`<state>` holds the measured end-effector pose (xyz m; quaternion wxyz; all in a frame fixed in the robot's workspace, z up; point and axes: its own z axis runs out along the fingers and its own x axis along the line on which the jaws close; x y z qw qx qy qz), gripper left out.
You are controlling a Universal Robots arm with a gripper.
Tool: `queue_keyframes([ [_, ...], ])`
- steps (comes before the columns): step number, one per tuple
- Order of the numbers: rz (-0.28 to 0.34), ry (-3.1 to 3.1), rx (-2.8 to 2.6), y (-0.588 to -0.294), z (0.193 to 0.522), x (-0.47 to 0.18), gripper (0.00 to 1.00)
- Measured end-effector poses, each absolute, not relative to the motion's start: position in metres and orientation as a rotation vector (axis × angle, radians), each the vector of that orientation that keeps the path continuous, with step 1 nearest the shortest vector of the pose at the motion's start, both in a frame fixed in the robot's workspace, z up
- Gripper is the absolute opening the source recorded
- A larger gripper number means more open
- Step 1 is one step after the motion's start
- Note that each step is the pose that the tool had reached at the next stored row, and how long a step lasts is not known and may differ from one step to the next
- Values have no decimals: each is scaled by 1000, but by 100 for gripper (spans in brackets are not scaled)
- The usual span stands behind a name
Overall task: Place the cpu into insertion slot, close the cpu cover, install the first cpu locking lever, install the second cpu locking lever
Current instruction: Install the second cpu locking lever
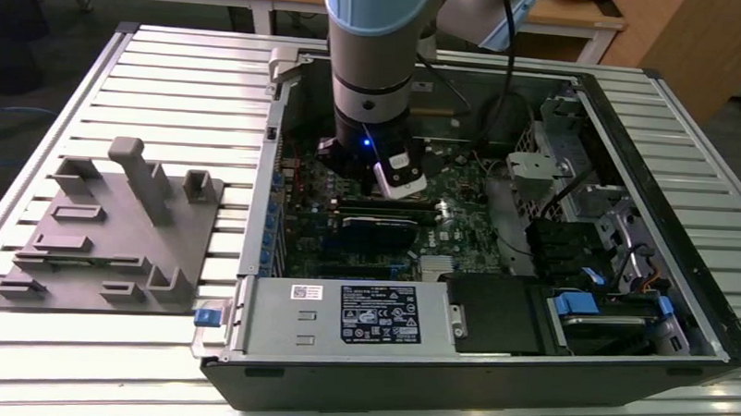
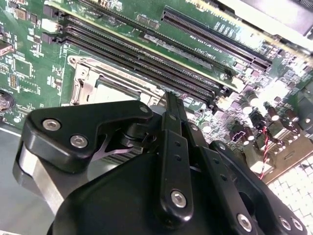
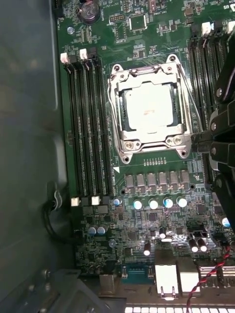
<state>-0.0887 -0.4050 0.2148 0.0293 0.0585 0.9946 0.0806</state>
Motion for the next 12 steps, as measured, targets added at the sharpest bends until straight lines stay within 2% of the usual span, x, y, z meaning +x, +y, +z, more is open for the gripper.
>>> queue_keyframes([
  [4, 280, 3066, 181, -410, 215, -89, 11],
  [12, 298, 3065, 182, -413, 212, -90, 11],
])
